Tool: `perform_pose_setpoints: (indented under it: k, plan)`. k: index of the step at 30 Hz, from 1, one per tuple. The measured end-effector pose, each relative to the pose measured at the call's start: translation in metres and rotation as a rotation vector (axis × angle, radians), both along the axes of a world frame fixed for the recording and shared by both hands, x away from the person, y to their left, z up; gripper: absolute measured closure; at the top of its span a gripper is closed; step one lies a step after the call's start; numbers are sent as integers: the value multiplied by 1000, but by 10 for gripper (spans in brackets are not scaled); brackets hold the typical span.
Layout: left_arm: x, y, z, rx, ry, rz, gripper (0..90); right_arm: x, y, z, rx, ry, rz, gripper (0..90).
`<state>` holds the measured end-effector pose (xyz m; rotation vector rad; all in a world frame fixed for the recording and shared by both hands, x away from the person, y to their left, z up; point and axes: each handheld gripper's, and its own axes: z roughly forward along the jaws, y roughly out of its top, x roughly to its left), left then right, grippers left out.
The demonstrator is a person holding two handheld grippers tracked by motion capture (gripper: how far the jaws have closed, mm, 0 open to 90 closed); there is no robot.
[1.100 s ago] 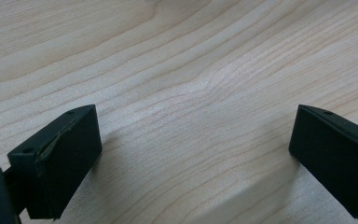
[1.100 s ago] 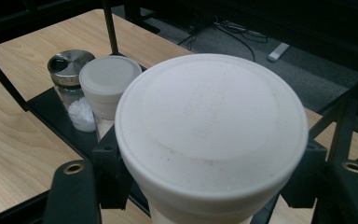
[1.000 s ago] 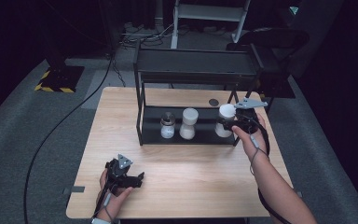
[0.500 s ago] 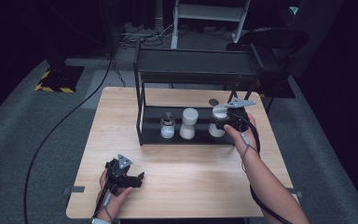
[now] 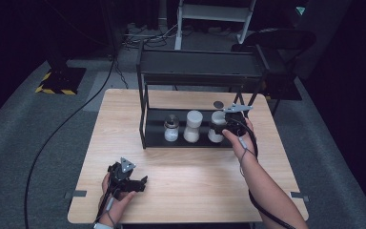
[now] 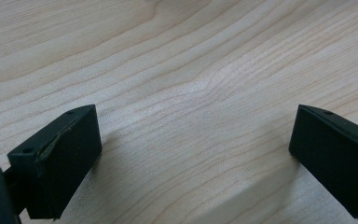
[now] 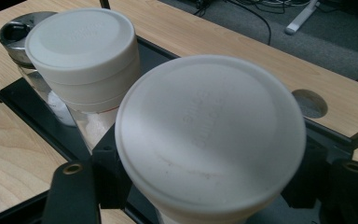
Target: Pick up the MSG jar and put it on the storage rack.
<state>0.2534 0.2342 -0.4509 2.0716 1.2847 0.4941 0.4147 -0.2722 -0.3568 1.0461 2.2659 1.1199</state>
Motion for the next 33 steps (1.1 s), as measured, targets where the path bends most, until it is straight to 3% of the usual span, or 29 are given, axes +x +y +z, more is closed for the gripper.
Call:
perform_pose_setpoints:
  k: [9,21,25,33]
  plan:
    - [0,0,0,-1,0,1,22,6,5,-10,7,19,-3,331]
    - [0,0,0,-1,0,1,22,7,-2,-15,44,28,-17,324]
    - [0,0,0,0,0,0,21,3,-8,-10,54,-1,-19,243]
    - [0,0,0,0,0,1,21,-11,-16,13,69,-39,-6,105]
